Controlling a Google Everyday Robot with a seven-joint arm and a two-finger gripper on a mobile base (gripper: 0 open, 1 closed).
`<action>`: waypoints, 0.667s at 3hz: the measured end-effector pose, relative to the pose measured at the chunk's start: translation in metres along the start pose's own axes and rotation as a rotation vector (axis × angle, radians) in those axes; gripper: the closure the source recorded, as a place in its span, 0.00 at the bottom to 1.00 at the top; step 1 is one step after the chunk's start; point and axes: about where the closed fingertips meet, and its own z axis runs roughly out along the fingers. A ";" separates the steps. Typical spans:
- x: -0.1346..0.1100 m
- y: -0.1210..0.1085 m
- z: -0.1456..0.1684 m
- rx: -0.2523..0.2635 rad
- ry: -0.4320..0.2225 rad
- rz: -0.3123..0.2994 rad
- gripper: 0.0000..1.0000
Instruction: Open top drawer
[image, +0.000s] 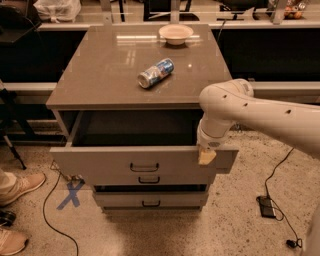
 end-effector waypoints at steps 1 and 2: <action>0.000 0.000 0.000 0.000 0.000 0.000 1.00; 0.000 0.000 0.000 0.000 0.000 0.000 1.00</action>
Offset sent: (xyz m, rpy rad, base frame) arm -0.1573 -0.0345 0.0505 0.2238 -0.2846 -0.1381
